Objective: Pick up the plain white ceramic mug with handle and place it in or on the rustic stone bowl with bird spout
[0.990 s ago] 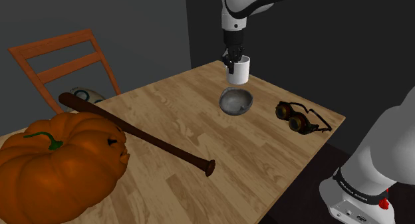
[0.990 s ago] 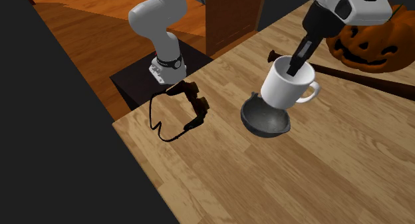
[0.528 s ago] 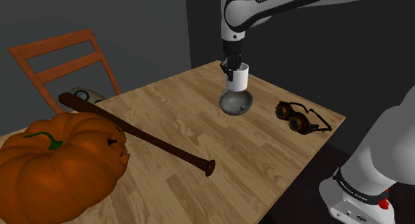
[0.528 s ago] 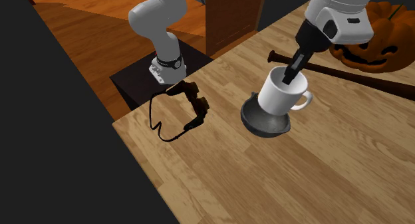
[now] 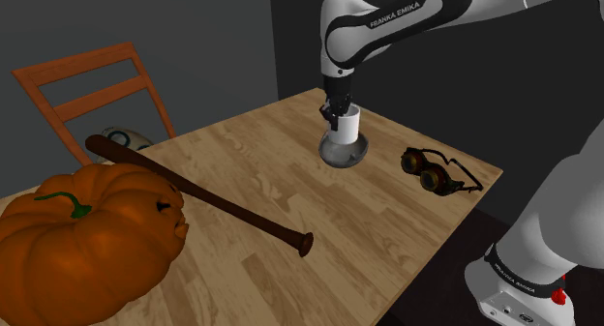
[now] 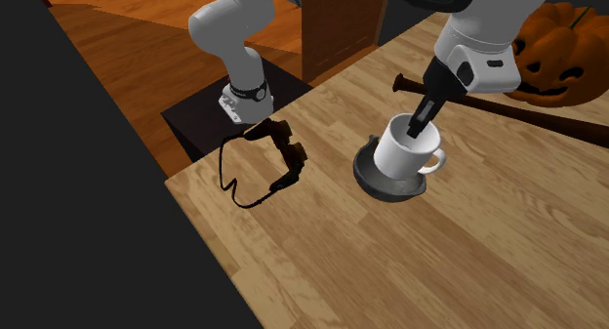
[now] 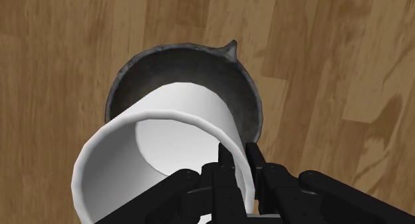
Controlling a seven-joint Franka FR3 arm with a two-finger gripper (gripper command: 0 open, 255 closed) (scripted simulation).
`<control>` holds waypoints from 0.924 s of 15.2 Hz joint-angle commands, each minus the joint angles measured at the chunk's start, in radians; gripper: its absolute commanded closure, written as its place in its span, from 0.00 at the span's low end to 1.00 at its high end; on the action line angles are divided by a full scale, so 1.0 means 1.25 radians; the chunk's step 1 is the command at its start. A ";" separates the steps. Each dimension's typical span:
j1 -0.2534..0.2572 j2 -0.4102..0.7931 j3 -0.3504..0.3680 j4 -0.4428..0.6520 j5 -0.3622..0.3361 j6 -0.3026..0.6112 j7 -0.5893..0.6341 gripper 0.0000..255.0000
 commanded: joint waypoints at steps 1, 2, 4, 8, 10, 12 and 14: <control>-0.001 0.003 -0.001 -0.002 0.000 0.006 -0.002 1.00; -0.001 0.003 -0.001 -0.002 0.000 0.006 -0.002 1.00; -0.001 0.003 -0.001 -0.002 0.000 0.006 -0.002 1.00; -0.001 0.003 -0.001 -0.002 0.000 0.006 -0.002 0.00; -0.001 0.003 -0.001 -0.002 0.000 0.006 -0.002 0.00; -0.001 0.003 -0.001 -0.002 0.000 0.006 -0.002 0.00; -0.001 -0.003 -0.001 0.018 0.000 -0.020 -0.002 0.00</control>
